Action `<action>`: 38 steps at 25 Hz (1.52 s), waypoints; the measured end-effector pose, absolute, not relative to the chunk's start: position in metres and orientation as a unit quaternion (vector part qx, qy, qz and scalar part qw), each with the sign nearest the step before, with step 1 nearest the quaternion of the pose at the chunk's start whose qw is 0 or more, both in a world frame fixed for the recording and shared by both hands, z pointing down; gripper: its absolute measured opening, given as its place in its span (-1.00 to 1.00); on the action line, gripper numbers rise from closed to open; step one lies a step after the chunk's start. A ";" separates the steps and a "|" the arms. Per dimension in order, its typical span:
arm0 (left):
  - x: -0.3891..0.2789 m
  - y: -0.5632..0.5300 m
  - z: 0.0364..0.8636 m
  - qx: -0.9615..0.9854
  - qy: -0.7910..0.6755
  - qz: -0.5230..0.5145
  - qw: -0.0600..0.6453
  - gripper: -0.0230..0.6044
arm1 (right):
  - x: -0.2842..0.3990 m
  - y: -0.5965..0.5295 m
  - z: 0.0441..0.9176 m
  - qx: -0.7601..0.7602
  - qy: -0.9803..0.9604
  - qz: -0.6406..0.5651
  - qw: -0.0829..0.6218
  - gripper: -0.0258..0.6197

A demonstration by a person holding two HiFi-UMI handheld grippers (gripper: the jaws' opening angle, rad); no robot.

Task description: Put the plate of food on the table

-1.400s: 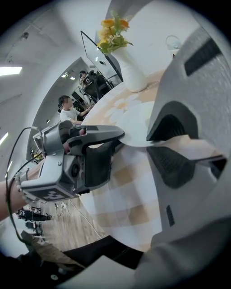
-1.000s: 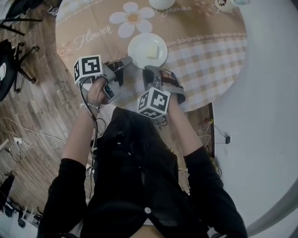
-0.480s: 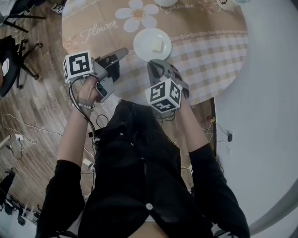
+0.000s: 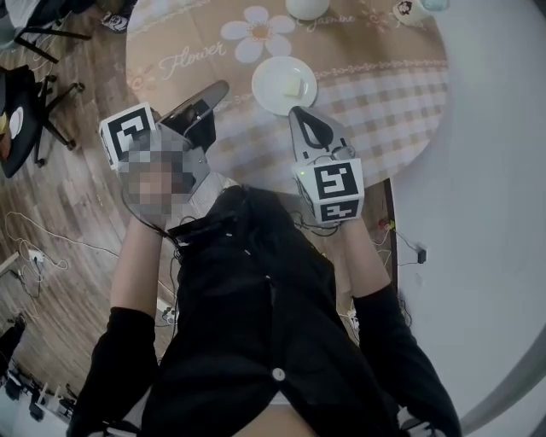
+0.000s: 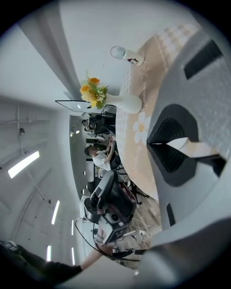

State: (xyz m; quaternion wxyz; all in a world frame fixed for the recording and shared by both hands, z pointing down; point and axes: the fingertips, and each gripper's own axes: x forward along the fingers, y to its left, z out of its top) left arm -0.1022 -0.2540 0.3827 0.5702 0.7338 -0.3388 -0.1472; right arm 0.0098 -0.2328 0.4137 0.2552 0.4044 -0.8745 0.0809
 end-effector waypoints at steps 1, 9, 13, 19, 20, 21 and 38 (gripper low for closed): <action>-0.105 -0.253 0.376 0.744 -0.347 -0.146 0.552 -0.91 | 0.009 -0.232 0.408 0.408 -0.875 0.081 0.246 -0.92; -0.103 -0.249 0.307 0.810 -0.399 -0.120 0.412 -0.92 | 0.013 -0.230 0.323 0.436 -0.885 0.059 0.150 -0.92; -0.110 -0.244 0.273 0.831 -0.435 -0.095 0.333 -0.92 | 0.012 -0.223 0.287 0.442 -0.889 0.047 0.110 -0.92; -0.099 -0.233 0.241 0.853 -0.453 -0.085 0.247 -0.92 | 0.018 -0.217 0.239 0.447 -0.893 0.019 0.054 -0.92; -0.095 -0.230 0.237 0.857 -0.451 -0.081 0.236 -0.92 | 0.020 -0.216 0.233 0.449 -0.892 0.014 0.049 -0.92; -0.092 -0.227 0.234 0.860 -0.450 -0.077 0.227 -0.92 | 0.022 -0.215 0.228 0.451 -0.891 0.011 0.044 -0.92; -0.066 -0.207 0.210 0.890 -0.438 -0.021 0.124 -0.92 | 0.032 -0.203 0.209 0.465 -0.885 -0.014 0.026 -0.92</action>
